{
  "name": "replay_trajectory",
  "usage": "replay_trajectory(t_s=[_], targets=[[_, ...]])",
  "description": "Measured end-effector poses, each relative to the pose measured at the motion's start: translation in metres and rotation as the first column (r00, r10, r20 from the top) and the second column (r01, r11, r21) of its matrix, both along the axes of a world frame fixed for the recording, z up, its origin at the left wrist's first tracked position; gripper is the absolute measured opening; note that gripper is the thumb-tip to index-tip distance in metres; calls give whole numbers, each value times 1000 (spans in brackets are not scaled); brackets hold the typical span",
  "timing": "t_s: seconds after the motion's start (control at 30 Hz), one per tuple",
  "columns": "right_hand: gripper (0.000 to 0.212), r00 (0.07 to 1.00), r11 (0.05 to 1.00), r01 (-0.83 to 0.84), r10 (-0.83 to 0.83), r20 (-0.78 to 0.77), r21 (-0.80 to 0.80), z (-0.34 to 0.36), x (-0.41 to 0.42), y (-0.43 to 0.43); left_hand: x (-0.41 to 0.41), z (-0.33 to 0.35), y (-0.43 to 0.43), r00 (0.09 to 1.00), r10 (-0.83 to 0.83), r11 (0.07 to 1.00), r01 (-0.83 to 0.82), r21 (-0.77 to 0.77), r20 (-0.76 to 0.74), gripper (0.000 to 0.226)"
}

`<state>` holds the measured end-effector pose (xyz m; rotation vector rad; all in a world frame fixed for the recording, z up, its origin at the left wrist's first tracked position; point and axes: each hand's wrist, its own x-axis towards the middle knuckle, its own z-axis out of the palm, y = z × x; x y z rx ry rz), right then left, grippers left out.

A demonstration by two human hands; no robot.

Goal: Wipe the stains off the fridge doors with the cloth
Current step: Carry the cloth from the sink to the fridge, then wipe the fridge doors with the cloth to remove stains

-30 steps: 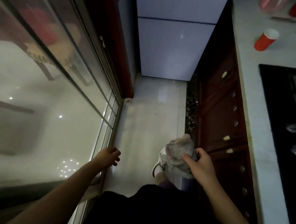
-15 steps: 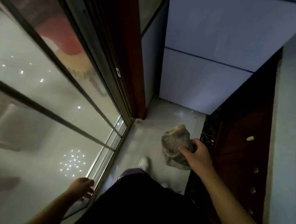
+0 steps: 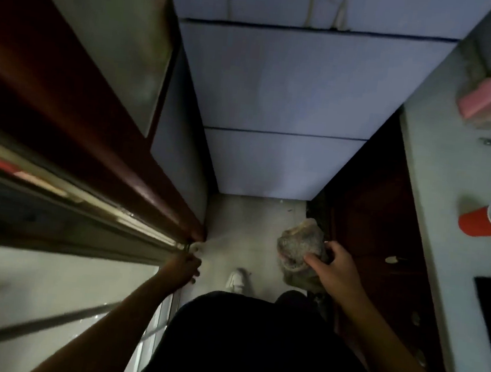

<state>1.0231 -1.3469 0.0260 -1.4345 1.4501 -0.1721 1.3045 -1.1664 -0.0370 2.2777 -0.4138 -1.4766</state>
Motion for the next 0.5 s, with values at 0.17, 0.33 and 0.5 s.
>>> replay_trajectory(t_s=[0.17, 0.33, 0.5], targets=[[21, 1000, 999, 3, -4, -14, -43, 6, 18, -35, 46, 13, -72, 989, -127, 987, 133, -85, 75, 28], [20, 997, 988, -29, 39, 70, -149, 49, 50, -77, 63, 68, -124, 980, -119, 960, 155, -232, 162, 21], [22, 968, 906, -59, 155, 198, -418, 155, 94, -143, 78, 179, -196, 922, -74, 842, 262, -472, 380, 21]])
